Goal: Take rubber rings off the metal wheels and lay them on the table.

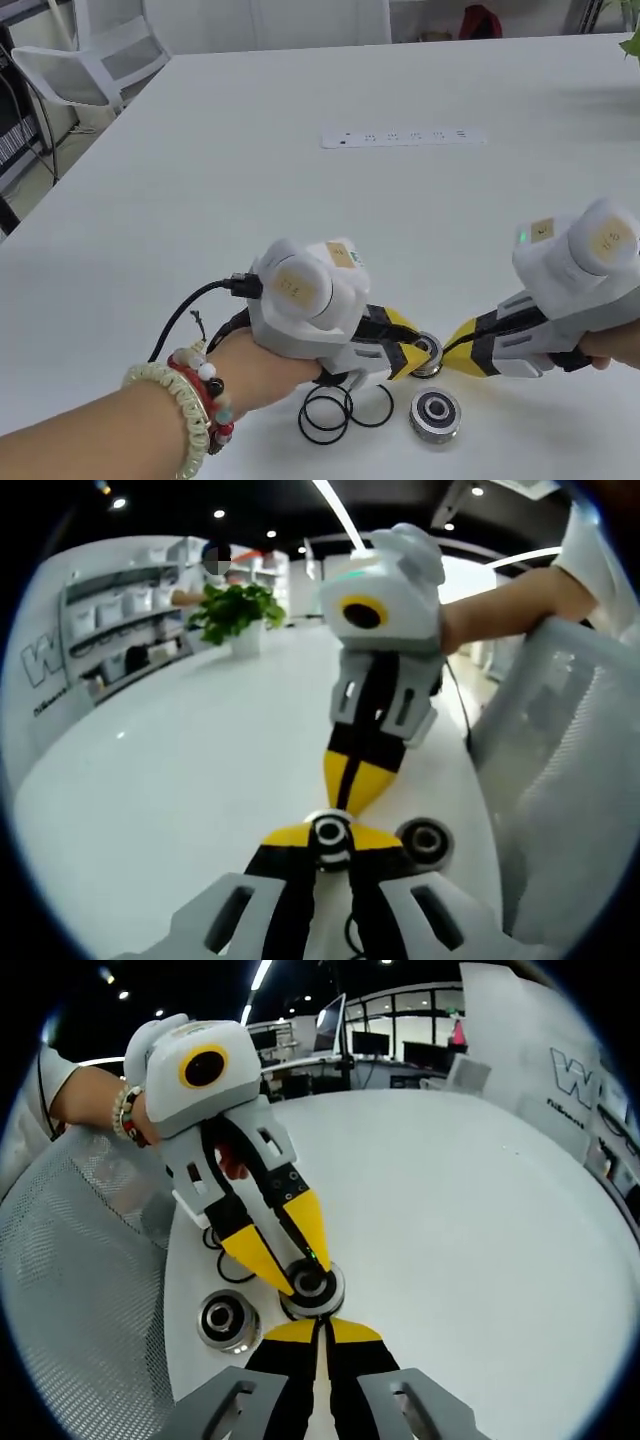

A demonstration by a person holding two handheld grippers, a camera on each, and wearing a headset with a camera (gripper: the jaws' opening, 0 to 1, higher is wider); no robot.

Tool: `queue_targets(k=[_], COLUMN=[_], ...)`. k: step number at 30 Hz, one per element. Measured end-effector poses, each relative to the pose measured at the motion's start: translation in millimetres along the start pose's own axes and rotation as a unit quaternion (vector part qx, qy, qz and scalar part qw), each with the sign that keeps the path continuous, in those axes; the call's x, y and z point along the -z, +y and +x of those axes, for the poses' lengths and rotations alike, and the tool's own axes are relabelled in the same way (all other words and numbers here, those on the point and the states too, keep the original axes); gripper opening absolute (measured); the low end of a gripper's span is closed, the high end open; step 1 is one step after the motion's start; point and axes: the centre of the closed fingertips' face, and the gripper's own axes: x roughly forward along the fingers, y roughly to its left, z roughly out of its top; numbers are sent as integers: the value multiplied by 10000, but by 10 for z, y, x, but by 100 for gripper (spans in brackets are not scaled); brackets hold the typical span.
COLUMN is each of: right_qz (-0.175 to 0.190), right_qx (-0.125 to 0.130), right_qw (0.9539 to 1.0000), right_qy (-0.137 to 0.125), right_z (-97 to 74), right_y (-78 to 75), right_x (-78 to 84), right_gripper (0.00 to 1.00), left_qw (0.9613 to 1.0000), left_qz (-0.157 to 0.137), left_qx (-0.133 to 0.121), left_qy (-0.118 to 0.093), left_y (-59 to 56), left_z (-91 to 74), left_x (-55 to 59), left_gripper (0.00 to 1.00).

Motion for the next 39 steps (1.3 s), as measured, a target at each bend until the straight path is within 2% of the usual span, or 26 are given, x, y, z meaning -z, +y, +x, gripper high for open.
queue_targets(k=[3,5,6,9,10,12,13,15,18,21,29,30,31,32,33,34,39], right_qz=[322,708,1022,1349,1597,1820,1809,1981,2079,2259,2474,2532,2618,2850,2594,2538,2568], right_qx=[-11,-69,-109,-183,-204,-255,-232,-256,-314,-363,-436,-459,-513,-510,-494,-528,-483], right_qw=[9994,9973,9945,9903,9865,9823,9824,9788,9762,9718,9653,9628,9580,9527,9601,9609,9611], right_qy=[-89,-162,-189,-278,-307,-367,-403,-464,-524,-568,-708,-826,-1053,-923,-923,-979,-898], right_z=[5,0,-2,-3,-10,-39,-47,-63,-76,-74,-92,-101,-116,-119,-111,-105,-98], right_y=[-10,-34,-31,-26,-27,-34,-64,-69,-48,-43,-27,-33,-45,-47,-55,-44,-44], right_x=[-3,4,7,6,9,1,-1,9,16,8,-39,-78,-162,-127,-113,-134,-135], right_gripper=[0,0,0,0,0,0,0,0,0,0,0,0,0,0,0,0,0], left_qw=[10000,10000,10000,10000,10000,10000,10000,10000,10000,10000,10000,10000,10000,10000,10000,10000,10000], left_qz=[19,27,29,35,39,31,36,38,56,59,48,49,47,50,42,29,3], left_qx=[-2,-1,-1,8,9,-1,3,17,18,7,-19,-18,-20,-35,-30,-27,-19], left_qy=[1,-4,-10,-13,-14,-17,-17,-27,-24,-16,-6,-6,-7,-7,-11,-16,-21], left_y=[0,1,0,-4,-5,-11,-15,-25,-34,-34,-30,-30,-31,-25,-27,-26,-24], left_z=[-1,-2,-1,0,2,4,5,10,15,14,7,6,6,5,5,5,4], left_x=[5,8,7,8,8,7,7,3,-1,0,5,5,5,5,5,5,5], left_gripper=[13,13,13,13,13,13,13,13,13,13,13,13,13,13,13,13,13])
